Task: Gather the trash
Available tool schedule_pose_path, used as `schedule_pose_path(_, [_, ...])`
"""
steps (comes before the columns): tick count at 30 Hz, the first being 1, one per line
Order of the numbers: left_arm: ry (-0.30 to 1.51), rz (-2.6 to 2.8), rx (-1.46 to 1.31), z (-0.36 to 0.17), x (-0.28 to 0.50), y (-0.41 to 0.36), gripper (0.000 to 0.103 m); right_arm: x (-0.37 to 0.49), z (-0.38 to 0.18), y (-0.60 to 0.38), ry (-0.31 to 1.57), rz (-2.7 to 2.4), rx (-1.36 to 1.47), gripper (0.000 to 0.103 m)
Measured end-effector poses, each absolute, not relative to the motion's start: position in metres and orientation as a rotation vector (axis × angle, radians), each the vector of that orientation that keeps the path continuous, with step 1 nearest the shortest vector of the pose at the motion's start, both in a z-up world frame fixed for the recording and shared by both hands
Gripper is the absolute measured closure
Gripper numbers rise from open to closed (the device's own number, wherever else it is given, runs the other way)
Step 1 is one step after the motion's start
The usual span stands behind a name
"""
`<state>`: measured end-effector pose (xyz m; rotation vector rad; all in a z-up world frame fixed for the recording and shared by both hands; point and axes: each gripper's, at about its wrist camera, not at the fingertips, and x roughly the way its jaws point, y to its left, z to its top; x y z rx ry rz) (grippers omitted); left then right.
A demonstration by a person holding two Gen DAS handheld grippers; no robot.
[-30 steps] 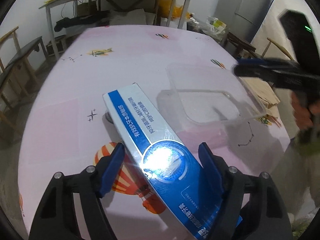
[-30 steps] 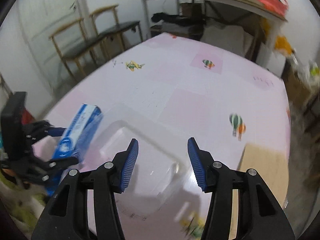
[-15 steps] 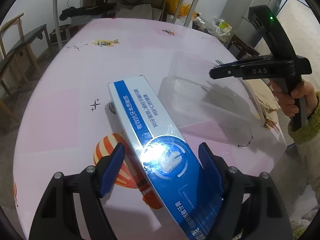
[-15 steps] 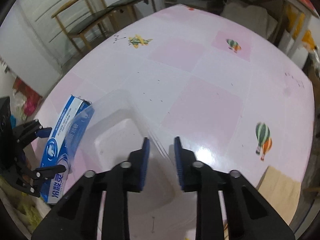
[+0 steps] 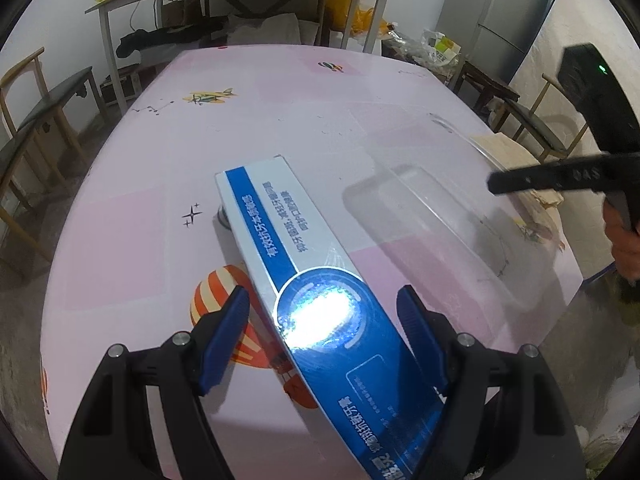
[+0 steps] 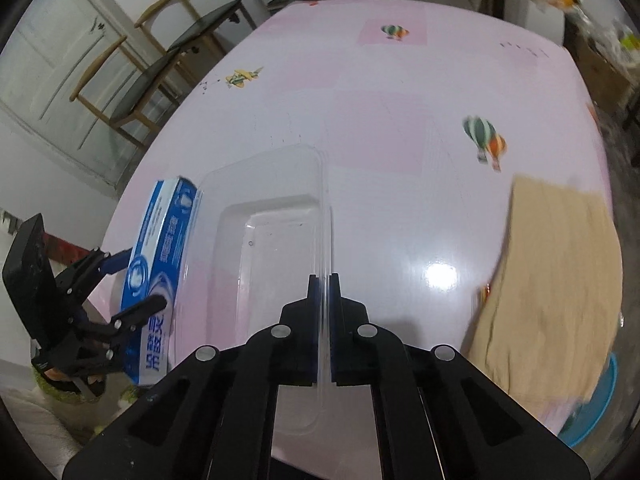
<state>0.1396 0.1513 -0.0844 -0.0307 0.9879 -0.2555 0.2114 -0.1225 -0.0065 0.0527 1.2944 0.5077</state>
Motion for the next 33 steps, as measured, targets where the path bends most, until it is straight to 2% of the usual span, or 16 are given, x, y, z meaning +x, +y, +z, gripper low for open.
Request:
schedule_pose_path(3, [0.988,-0.255,-0.025,-0.084,0.139,0.149,0.029,0.201,-0.007,-0.124,1.301,0.492,0.068,0.094])
schedule_pose_path(7, [0.985,-0.255,-0.019,-0.083,0.140,0.148,0.029,0.192,-0.006,-0.126,1.289,0.477,0.086,0.082])
schedule_pose_path(11, [0.987,-0.254,-0.027,-0.083,0.140,0.147,0.029,0.189,-0.007,-0.130,1.275,0.450,0.109,0.080])
schedule_pose_path(13, [0.987,-0.254,-0.029,-0.082,0.139,0.147,0.029,0.187,-0.007,-0.131,1.261,0.432,0.113,0.076])
schedule_pose_path(14, [0.987,-0.254,-0.030,-0.082,0.139,0.148,0.028,0.184,-0.005,-0.132,1.245,0.421,0.114,0.073])
schedule_pose_path(16, [0.979,-0.248,-0.037,-0.082,0.139,0.150,0.023,0.181,-0.002,-0.131,1.211,0.409,0.115,0.058])
schedule_pose_path(18, [0.971,-0.242,-0.046,-0.082,0.139,0.153,0.018,0.175,0.000,-0.131,1.182,0.400,0.122,0.050])
schedule_pose_path(22, [0.973,-0.233,-0.115,-0.090,0.139,0.161,0.006,0.164,-0.003,-0.129,1.167,0.387,0.165,0.046])
schedule_pose_path(25, [0.950,-0.238,-0.187,-0.094,0.138,0.169,0.006,0.158,-0.007,-0.127,1.153,0.363,0.180,0.036])
schedule_pose_path(33, [0.875,-0.285,-0.257,-0.098,0.130,0.179,0.006,0.154,-0.026,-0.120,1.175,0.334,0.244,0.024])
